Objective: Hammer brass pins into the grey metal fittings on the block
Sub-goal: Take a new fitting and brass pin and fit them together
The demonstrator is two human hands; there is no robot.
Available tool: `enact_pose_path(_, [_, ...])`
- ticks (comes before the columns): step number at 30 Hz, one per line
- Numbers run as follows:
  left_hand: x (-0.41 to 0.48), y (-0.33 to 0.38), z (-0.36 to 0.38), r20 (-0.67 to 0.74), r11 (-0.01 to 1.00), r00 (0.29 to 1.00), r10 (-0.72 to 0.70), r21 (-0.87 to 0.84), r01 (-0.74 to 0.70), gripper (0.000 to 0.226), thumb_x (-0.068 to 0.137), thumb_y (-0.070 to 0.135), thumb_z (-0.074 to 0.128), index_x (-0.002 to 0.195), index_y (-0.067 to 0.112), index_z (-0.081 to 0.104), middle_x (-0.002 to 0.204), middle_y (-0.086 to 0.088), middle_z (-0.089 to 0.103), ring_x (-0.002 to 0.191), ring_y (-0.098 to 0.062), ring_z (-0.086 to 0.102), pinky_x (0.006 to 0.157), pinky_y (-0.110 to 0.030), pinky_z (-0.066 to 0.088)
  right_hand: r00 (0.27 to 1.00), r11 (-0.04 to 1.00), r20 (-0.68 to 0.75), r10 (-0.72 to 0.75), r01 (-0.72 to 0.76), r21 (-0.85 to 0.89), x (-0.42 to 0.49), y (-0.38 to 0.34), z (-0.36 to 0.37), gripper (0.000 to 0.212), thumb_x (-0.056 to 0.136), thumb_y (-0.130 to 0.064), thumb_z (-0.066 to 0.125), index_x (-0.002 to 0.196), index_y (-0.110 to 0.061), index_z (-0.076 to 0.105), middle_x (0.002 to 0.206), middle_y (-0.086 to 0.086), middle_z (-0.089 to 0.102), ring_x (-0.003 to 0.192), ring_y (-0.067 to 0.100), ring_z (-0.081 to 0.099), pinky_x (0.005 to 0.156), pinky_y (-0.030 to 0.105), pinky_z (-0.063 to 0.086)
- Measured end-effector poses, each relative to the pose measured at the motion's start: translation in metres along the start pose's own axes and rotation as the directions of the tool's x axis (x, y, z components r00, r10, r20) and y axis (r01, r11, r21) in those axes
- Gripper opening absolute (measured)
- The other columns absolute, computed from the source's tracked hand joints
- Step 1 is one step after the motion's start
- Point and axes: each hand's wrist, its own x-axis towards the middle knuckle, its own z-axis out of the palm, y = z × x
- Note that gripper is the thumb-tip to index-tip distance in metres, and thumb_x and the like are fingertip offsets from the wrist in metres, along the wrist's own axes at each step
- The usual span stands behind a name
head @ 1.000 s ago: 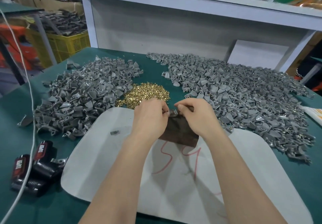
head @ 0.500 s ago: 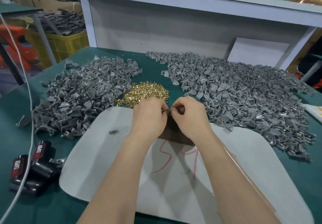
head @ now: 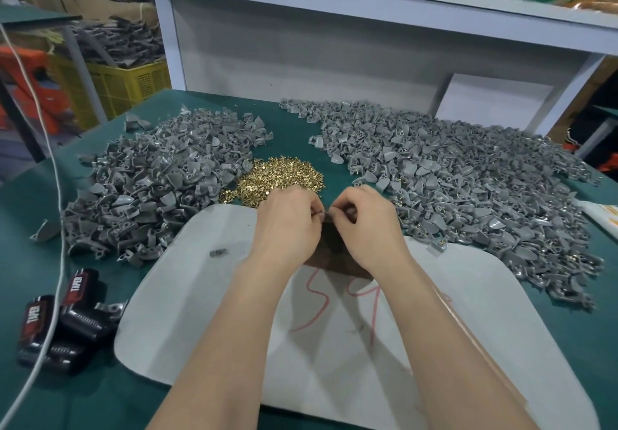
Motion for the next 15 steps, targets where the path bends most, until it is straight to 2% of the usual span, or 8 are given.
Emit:
enact_pose_path(5, [0.000, 0.001, 0.000, -0.007, 1.000, 1.000, 0.020, 0.017, -0.020, 0.015, 0.090, 0.016, 0.057, 0.093, 0.018, 0.071, 0.096, -0.003, 0.066, 0.095, -0.028, 0.056, 0.083, -0.042, 0.047, 0.998, 0.988, 0.033, -0.060, 0.064, -0.143, 0.001, -0.008, -0.002, 0.007, 0.088, -0.009, 0.057, 0.082, -0.005, 0.059, 0.093, 0.008, 0.050, 0.081, 0.026, 0.053, 0.075, 0.037, 0.043])
enact_pose_path(11, [-0.001, 0.000, 0.001, -0.017, 0.998, 0.999, 0.043, 0.050, -0.042, 0.015, 0.091, 0.014, 0.055, 0.095, 0.015, 0.070, 0.099, -0.005, 0.061, 0.096, -0.029, 0.050, 0.079, -0.037, 0.041, 0.991, 0.965, 0.124, -0.056, 0.086, -0.249, 0.007, -0.016, -0.008, 0.007, 0.090, -0.010, 0.054, 0.082, -0.010, 0.054, 0.099, 0.008, 0.053, 0.090, 0.026, 0.053, 0.079, 0.033, 0.041])
enact_pose_path(15, [-0.001, 0.000, 0.001, -0.011, 0.996, 0.998, 0.060, 0.061, -0.059, 0.014, 0.089, 0.013, 0.055, 0.091, 0.014, 0.069, 0.097, -0.008, 0.061, 0.094, -0.032, 0.050, 0.077, -0.037, 0.038, 0.983, 0.946, 0.184, -0.025, 0.082, -0.312, 0.014, -0.019, -0.011, 0.007, 0.092, -0.012, 0.051, 0.090, -0.009, 0.058, 0.102, 0.008, 0.053, 0.094, 0.026, 0.053, 0.078, 0.033, 0.041])
